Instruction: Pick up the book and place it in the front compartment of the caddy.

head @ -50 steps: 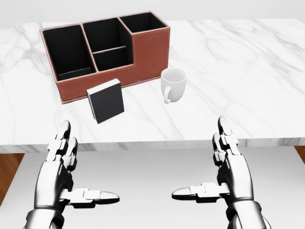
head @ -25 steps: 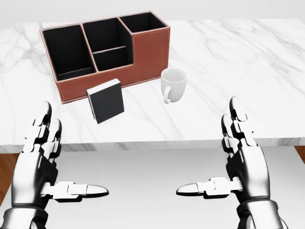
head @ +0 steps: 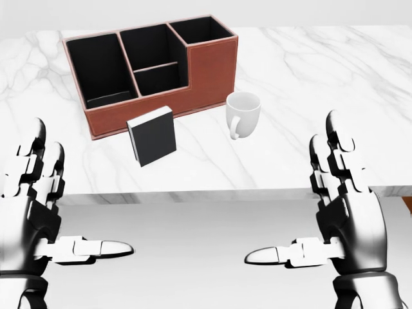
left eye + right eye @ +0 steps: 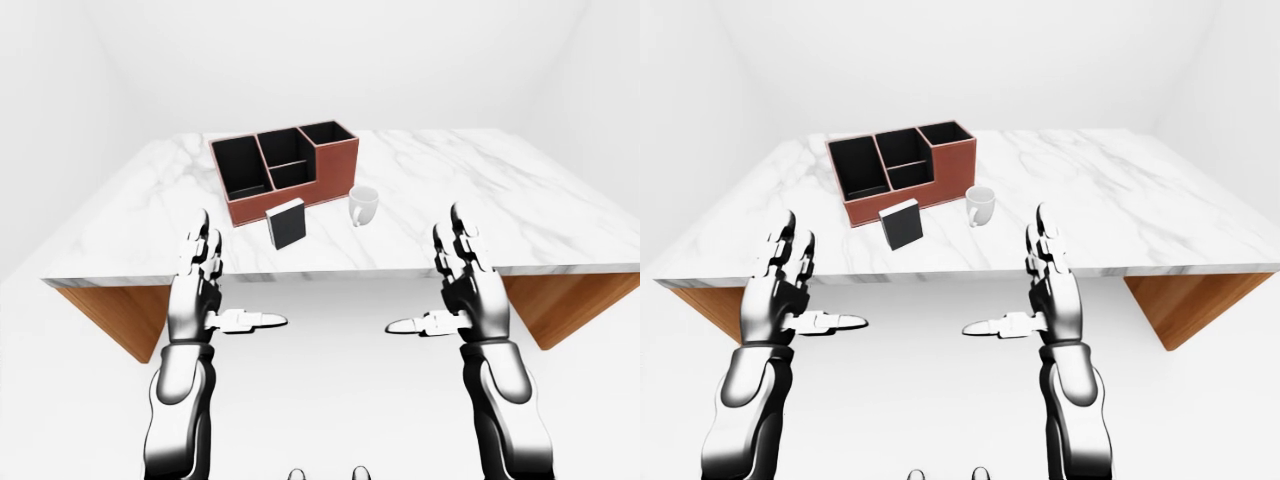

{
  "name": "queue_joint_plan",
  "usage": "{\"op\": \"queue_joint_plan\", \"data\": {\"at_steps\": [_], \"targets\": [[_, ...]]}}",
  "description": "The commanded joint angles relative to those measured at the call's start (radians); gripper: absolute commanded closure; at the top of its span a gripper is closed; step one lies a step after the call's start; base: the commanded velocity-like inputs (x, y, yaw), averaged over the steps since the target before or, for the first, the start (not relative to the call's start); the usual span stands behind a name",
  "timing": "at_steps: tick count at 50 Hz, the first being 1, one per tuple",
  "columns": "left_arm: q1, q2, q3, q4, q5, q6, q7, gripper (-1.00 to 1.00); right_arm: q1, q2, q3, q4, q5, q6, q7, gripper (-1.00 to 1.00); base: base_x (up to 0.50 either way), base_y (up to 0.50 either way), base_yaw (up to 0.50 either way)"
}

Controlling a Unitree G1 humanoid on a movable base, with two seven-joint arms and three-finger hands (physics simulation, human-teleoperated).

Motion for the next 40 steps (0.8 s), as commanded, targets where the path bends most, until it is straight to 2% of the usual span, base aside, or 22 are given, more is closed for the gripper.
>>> {"op": "queue_joint_plan", "data": {"at_steps": [1, 29, 40], "targets": [[0.001, 0.002, 0.007, -0.012, -0.003, 0.0, -0.003, -0.99, 0.0, 0.002, -0.005, -0.027, 0.015, 0.0, 0.002, -1.0, 0.0, 0.5, 0.0], [-0.001, 0.002, 0.01, -0.02, -0.007, 0.0, -0.002, -0.98, 0.004, 0.0, 0.002, -0.026, 0.012, 0.0, 0.009, -1.0, 0.0, 0.5, 0.0], [0.002, 0.0, 0.007, -0.018, -0.005, 0.0, -0.004, -0.98, 0.012, 0.0, 0.024, -0.037, -0.025, 0.0, 0.021, -1.0, 0.0, 0.05, 0.0]]}}
